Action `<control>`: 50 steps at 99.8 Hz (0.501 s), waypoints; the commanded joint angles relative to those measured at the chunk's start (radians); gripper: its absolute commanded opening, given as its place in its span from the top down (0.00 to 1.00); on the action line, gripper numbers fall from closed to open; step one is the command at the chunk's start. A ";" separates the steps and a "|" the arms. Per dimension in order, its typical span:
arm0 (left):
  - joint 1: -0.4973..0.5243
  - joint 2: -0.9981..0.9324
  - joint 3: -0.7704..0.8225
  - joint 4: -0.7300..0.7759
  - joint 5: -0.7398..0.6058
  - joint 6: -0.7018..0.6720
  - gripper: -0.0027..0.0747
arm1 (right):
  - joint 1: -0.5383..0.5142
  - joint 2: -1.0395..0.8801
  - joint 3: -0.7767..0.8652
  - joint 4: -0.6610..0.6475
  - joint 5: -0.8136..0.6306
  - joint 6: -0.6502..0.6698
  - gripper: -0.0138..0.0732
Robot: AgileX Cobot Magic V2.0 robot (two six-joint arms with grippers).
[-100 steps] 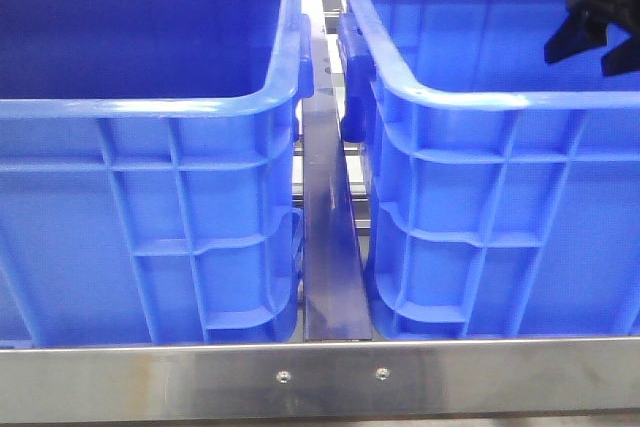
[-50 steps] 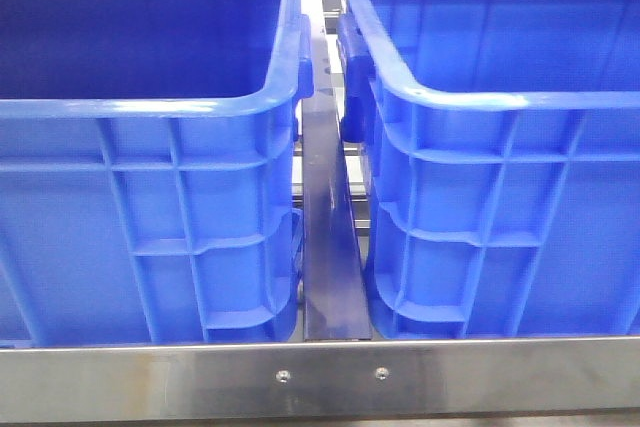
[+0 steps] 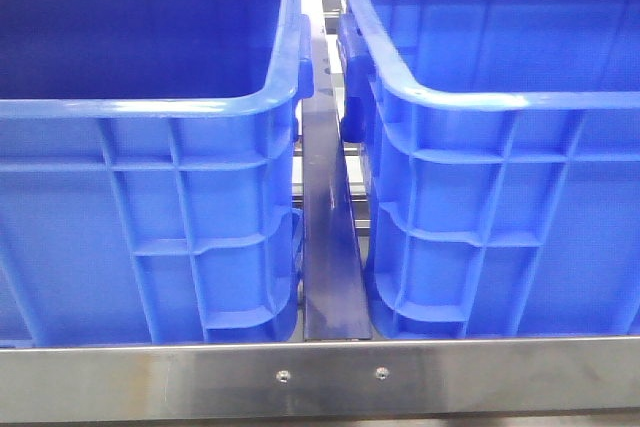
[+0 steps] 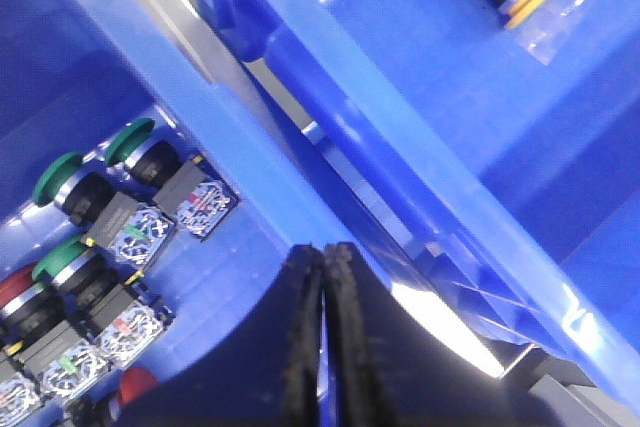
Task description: Pick red and yellow buttons and place in box
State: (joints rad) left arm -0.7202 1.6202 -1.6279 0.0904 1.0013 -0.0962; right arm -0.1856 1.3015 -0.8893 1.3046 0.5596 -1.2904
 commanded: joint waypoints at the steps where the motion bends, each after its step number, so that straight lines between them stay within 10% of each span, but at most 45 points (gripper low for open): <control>1: 0.003 -0.046 -0.029 0.002 -0.050 -0.014 0.99 | -0.005 -0.059 -0.001 0.032 0.034 -0.004 0.96; 50: 0.262 -0.089 -0.029 -0.018 -0.011 -0.016 0.99 | -0.005 -0.173 0.056 0.017 0.085 -0.004 0.96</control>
State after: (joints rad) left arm -0.4984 1.5991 -1.6279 0.0779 1.0297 -0.0985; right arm -0.1856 1.1684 -0.8088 1.2908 0.6177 -1.2904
